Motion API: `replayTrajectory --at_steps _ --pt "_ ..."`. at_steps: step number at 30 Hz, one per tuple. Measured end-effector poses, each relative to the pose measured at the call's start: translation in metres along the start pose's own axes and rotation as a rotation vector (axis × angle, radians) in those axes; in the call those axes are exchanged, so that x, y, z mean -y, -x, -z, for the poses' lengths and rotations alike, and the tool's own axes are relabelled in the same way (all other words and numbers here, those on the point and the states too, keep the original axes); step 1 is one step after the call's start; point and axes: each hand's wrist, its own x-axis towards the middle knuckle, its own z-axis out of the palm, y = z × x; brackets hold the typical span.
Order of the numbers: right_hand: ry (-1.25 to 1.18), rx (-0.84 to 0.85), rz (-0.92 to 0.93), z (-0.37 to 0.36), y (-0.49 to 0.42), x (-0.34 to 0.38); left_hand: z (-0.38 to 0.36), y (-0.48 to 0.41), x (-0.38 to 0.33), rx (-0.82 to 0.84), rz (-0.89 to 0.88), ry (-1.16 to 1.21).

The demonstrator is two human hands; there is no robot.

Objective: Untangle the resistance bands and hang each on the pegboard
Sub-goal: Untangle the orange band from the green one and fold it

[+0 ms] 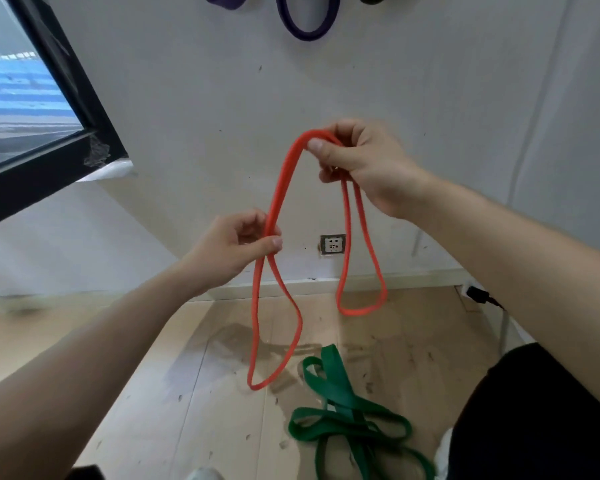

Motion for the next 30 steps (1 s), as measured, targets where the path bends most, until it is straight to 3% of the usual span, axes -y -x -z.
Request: replayTrajectory --at_steps 4,10,14,20,25,30 --pt "-0.027 -0.044 -0.040 0.020 -0.002 -0.010 0.010 -0.004 -0.011 -0.162 0.015 0.177" --pt "0.119 0.156 -0.204 0.029 0.007 -0.035 0.023 -0.027 -0.043 -0.341 -0.029 0.382" --pt "0.216 0.219 -0.200 0.018 0.012 -0.036 0.007 -0.037 -0.054 -0.296 -0.083 0.289" --pt "0.205 0.117 -0.031 0.002 0.008 -0.022 -0.004 -0.035 -0.050 -0.208 -0.217 -0.009" --pt "0.346 0.124 0.049 -0.008 0.007 -0.019 0.006 -0.030 -0.043 -0.303 -0.219 0.005" --pt "0.235 0.083 0.082 -0.016 0.006 -0.014 0.008 -0.017 -0.030 -0.160 -0.160 -0.057"
